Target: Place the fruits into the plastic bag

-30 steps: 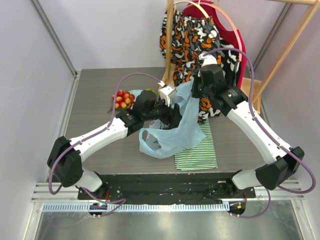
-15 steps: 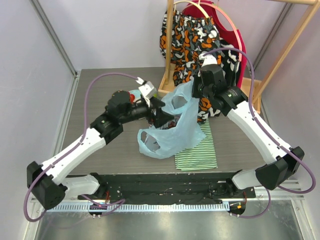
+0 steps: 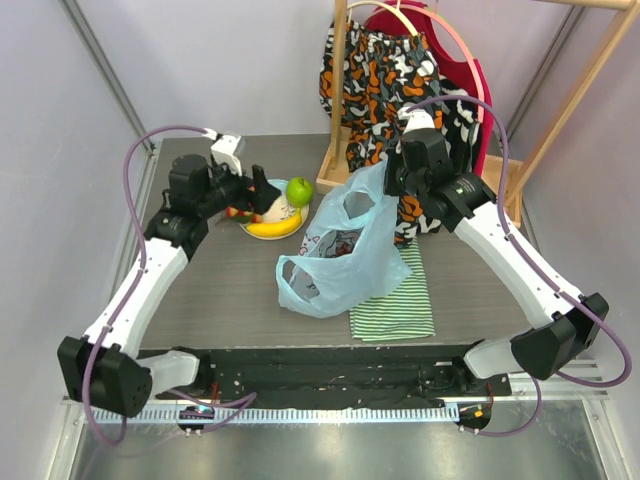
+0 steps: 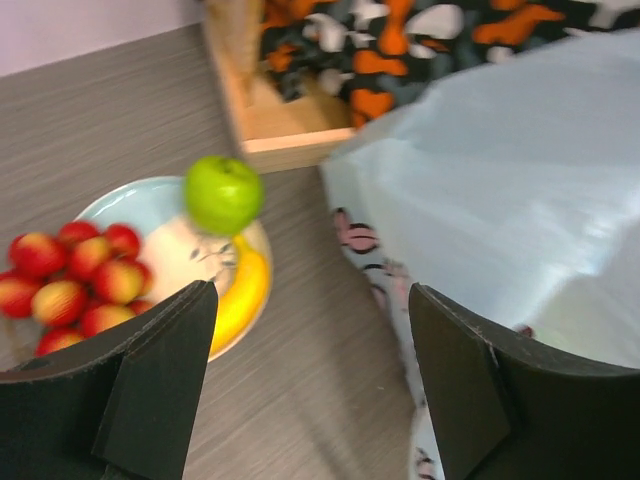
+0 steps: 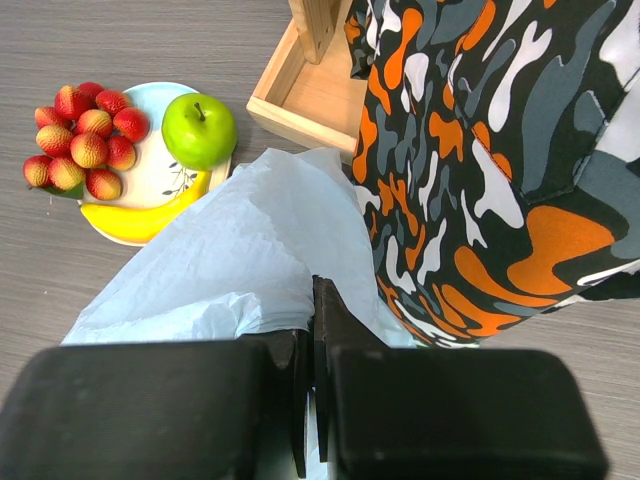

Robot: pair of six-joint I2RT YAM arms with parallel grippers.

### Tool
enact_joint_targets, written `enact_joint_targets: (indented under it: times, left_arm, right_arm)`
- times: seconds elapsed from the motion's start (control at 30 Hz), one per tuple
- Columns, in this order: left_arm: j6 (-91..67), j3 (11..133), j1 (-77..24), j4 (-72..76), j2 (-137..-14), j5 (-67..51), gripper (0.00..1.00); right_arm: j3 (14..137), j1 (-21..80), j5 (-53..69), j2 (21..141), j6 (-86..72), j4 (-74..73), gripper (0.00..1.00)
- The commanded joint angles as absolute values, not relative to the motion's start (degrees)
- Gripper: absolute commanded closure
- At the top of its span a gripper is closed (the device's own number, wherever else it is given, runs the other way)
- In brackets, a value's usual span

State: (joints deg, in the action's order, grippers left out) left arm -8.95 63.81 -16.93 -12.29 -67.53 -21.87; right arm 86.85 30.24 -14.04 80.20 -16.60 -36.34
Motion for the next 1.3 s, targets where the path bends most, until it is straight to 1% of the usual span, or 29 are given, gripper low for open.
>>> enact_joint_targets:
  times: [0.0, 0.13, 0.23, 0.4, 0.47, 0.5, 0.53, 0.67, 0.9, 1.27]
  left_arm:
    - [-11.16, 66.88, -9.15, -14.77, -72.84, -19.43, 0.2]
    - [-12.4, 69.16, -4.66, -17.13, -78.65, -16.88, 0.21]
    - [-8.63, 71.01, -2.64, -19.95, -83.91, -14.07, 0.22]
    - [-1.86, 74.61, -0.97, -23.19, -91.04, -13.45, 0.24]
    - [-0.62, 77.25, -0.27, -24.86, -95.0, -13.8, 0.28]
    - [-0.62, 77.78, -0.26, -24.96, -96.05, -15.28, 0.29]
    - [-0.96, 78.65, 1.82, -25.05, -97.11, -16.16, 0.3]
    - [-1.23, 81.55, 2.28, -26.8, -102.64, -17.75, 0.33]
    - [-2.11, 83.32, 2.37, -28.48, -105.64, -17.67, 0.36]
    - [-3.6, 84.02, 2.37, -29.35, -108.01, -17.4, 0.36]
  right_arm:
    - [87.19, 30.15, -15.12, 78.13, -16.0, -34.8, 0.99]
    - [86.75, 30.23, -15.91, 77.78, -15.38, -34.72, 0.99]
    - [86.66, 30.23, -15.38, 77.61, -15.21, -34.46, 0.99]
    - [86.05, 30.23, -14.33, 77.43, -14.85, -33.49, 0.99]
    - [85.96, 30.23, -14.24, 77.34, -14.59, -33.31, 0.99]
    - [86.04, 30.23, -14.15, 77.34, -14.59, -33.4, 0.99]
    - [85.87, 30.15, -14.24, 77.34, -14.5, -33.14, 0.99]
    - [85.43, 30.15, -14.24, 76.99, -14.33, -33.05, 0.99]
    - [85.34, 29.97, -14.77, 76.47, -14.41, -33.05, 0.99]
    - [85.17, 29.97, -14.33, 76.29, -14.68, -33.13, 0.99]
